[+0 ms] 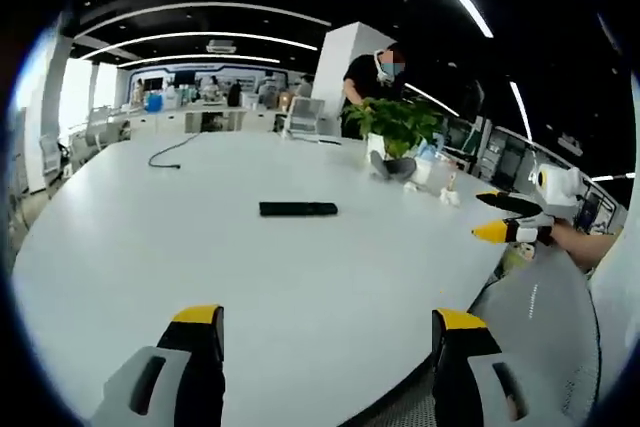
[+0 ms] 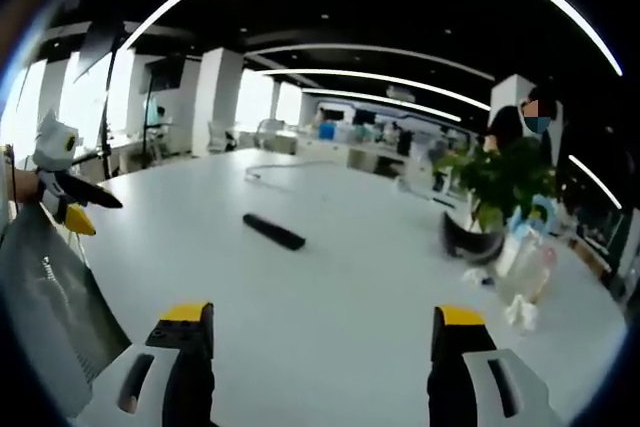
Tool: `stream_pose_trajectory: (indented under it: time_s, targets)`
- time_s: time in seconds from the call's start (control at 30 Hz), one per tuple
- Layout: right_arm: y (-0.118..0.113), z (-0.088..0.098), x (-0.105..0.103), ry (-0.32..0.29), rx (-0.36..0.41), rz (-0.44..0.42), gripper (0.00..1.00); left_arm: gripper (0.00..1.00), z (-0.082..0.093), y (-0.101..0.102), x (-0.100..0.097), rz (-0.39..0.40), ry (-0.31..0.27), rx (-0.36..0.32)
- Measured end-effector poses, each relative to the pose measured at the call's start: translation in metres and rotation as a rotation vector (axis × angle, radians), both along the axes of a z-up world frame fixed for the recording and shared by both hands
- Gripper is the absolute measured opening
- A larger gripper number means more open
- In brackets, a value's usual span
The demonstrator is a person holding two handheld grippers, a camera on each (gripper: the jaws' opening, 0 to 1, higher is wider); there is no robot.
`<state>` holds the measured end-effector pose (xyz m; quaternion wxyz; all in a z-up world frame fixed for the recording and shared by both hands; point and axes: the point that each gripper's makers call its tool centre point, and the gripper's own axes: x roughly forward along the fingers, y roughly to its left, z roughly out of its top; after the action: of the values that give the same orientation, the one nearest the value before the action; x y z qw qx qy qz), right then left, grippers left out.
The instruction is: Press the specified remote control buttons in sequence, fully releasing each button before pressing the next.
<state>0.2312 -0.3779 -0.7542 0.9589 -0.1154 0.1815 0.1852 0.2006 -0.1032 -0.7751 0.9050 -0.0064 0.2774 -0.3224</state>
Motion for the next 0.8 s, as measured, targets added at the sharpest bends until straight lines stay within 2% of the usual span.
stream_pose_trajectory:
  time_s: [0.03, 0.13, 0.27, 0.3, 0.4, 0.43, 0.53, 0.63, 0.67, 0.7, 0.8]
  targets:
    - [0.000, 0.000, 0.000, 0.001, -0.001, 0.002, 0.88, 0.93, -0.002, -0.003, 0.001, -0.011, 0.007, 0.007]
    - [0.001, -0.001, -0.001, 0.003, -0.004, 0.007, 0.87, 0.89, -0.011, -0.019, -0.009, -0.108, 0.109, 0.004]
    - [0.001, -0.002, -0.001, 0.013, -0.008, 0.010, 0.85, 0.89, -0.023, -0.026, -0.012, -0.196, 0.148, 0.059]
    - [0.001, -0.003, -0.001, 0.014, -0.008, 0.010, 0.85, 0.90, -0.028, -0.026, -0.012, -0.223, 0.156, 0.098]
    - [0.000, -0.004, -0.002, 0.024, -0.001, 0.010, 0.80, 0.88, -0.034, -0.024, -0.009, -0.264, 0.188, 0.161]
    - [0.000, -0.003, -0.002, 0.024, 0.001, 0.009, 0.79, 0.87, -0.034, -0.025, -0.007, -0.265, 0.196, 0.161]
    - [-0.001, -0.003, -0.002, 0.018, -0.010, 0.005, 0.81, 0.87, -0.033, -0.029, 0.001, -0.265, 0.207, 0.132]
    - [0.001, -0.005, -0.003, 0.028, -0.022, 0.013, 0.80, 0.87, -0.027, -0.036, 0.011, -0.251, 0.238, 0.044]
    - [0.001, -0.006, -0.003, 0.029, -0.025, 0.017, 0.80, 0.87, -0.027, -0.037, 0.015, -0.246, 0.240, 0.035]
    - [0.002, -0.006, -0.003, 0.030, -0.026, 0.021, 0.80, 0.87, -0.027, -0.036, 0.018, -0.248, 0.235, 0.043]
    - [0.003, -0.008, -0.004, 0.039, -0.030, 0.024, 0.80, 0.89, -0.031, -0.027, 0.030, -0.263, 0.181, 0.169]
